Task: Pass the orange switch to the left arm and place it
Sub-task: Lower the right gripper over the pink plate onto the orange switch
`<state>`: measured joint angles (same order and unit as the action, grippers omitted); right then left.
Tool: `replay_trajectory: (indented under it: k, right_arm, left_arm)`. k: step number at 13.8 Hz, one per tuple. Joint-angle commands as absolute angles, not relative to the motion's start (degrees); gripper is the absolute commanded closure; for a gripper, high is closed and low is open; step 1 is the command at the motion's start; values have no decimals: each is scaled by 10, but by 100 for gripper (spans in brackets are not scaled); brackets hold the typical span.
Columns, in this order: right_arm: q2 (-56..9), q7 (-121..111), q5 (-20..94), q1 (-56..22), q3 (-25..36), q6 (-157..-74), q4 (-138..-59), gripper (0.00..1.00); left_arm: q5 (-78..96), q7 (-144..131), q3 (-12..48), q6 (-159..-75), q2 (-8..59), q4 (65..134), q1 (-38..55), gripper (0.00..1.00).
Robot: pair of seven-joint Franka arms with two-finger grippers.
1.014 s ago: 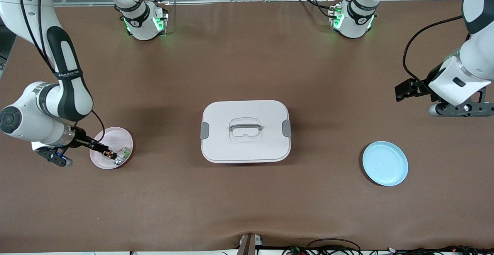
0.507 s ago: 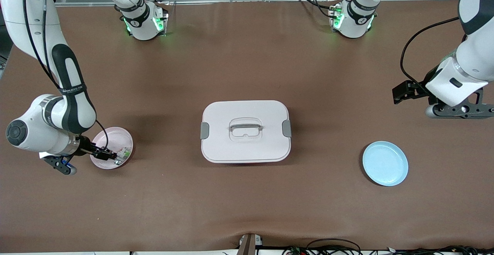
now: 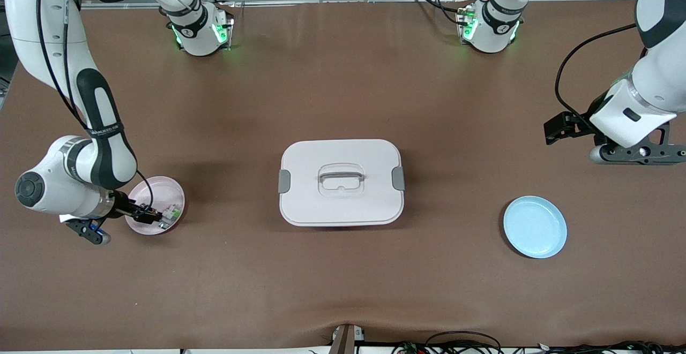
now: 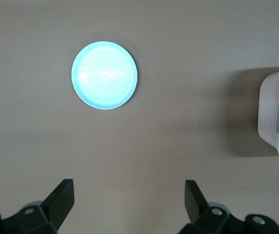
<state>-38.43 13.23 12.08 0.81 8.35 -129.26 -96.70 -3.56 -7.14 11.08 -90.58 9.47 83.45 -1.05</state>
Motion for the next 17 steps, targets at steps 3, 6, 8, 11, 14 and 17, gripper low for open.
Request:
replay_trajectory:
  k: [3,6,8,11,14,17]
  right_arm:
    - [-402,134,122,11,83,-1307,-954,0]
    - [-408,134,123,9,83,-1312,-954,0]
    - [-410,134,124,9,83,-1320,-957,0]
    - [-414,132,124,7,82,-1326,-958,0]
    - [-416,130,124,6,82,-1341,-961,0]
    - [-416,130,125,5,82,-1340,-962,12]
  left_arm:
    - [-37,-76,112,-910,91,835,-10,0]
    - [-37,-74,113,-906,86,835,-11,0]
    - [-37,-74,113,-904,85,835,-11,0]
    - [-37,-72,113,-902,80,836,-11,0]
    - [-37,-71,113,-893,79,835,-12,0]
    - [-37,-73,113,-894,81,834,-13,0]
